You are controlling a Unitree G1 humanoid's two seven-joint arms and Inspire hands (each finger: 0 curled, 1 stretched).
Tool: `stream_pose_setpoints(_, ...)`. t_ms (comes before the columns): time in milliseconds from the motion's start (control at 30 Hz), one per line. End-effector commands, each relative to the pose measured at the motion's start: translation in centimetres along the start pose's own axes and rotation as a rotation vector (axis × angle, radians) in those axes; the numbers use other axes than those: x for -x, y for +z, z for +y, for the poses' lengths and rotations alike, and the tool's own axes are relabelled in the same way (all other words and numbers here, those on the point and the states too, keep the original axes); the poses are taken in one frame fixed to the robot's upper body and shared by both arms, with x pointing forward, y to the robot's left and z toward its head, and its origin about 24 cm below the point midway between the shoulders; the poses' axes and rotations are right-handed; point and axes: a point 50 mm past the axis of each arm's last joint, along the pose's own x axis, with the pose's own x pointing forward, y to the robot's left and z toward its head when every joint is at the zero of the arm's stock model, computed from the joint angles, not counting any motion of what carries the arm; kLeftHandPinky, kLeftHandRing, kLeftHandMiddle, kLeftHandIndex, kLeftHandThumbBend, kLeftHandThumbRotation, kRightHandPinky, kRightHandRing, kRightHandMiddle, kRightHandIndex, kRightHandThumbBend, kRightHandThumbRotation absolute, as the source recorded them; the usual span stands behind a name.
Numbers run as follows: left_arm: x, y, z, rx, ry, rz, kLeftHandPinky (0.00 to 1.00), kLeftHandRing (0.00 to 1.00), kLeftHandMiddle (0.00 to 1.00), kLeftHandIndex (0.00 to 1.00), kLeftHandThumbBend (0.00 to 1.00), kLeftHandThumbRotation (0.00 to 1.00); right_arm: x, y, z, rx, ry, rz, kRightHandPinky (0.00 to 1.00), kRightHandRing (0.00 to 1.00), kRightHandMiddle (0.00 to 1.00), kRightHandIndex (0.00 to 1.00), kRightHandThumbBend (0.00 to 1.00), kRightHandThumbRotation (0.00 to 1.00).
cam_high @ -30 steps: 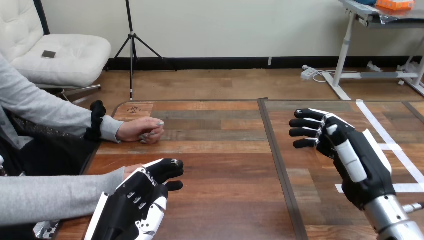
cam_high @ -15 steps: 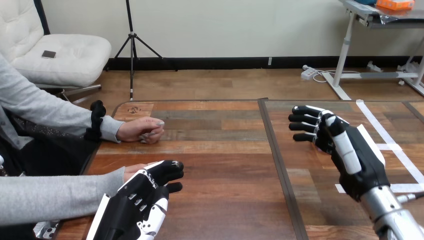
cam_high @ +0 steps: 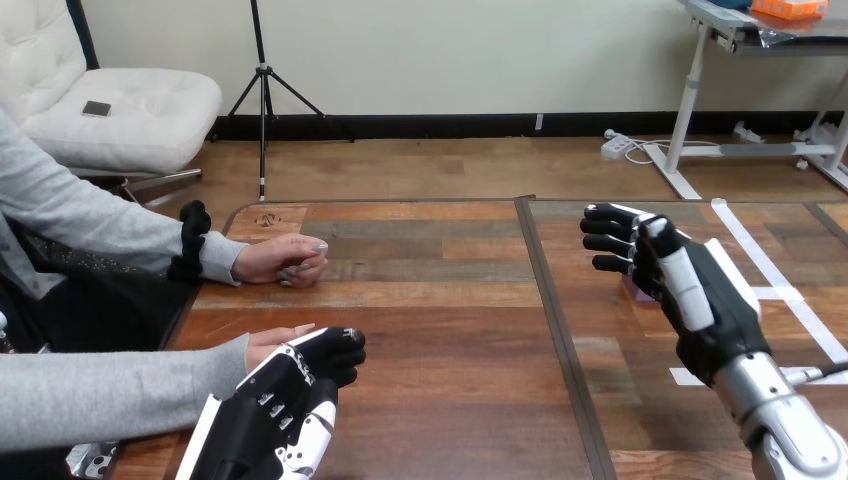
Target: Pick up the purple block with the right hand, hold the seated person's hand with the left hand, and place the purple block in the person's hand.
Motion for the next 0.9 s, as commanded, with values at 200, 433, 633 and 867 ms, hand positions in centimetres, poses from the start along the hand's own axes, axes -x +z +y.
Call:
stream_pose_setpoints(200,-1.7,2.0,-0.1,-0.019,-0.006,-0.112,0.77,0.78,0.77,0.69,0.04,0.1,-4.7,4.4,-1.4,0.135,-0.026,-0.087,0.83,0.85,0.84,0.81,0.95,1.0)
stream_pose_setpoints(433,-1.8,1.9,-0.2,-0.01,-0.008,-0.098,0.77,0.78,0.76,0.69,0.05,0.1,-5.4,4.7,-1.7,0.13,-0.04,-0.059,0.84,0.85,0.84,0.81,0.98,1.0)
stream_pose_setpoints(633,-1.9,1.8,-0.2,-0.009,-0.017,-0.088,0.77,0.78,0.76,0.69,0.03,0.1,-6.0,5.0,-1.9,0.101,-0.063,-0.04,0.83,0.84,0.84,0.81,0.93,1.0)
stream_pose_setpoints(867,-2.0,1.8,-0.2,-0.015,-0.026,-0.075,0.77,0.77,0.76,0.7,0.11,0.11,-6.8,5.4,-2.3,0.035,-0.088,-0.011,0.82,0.84,0.82,0.8,0.88,0.94)
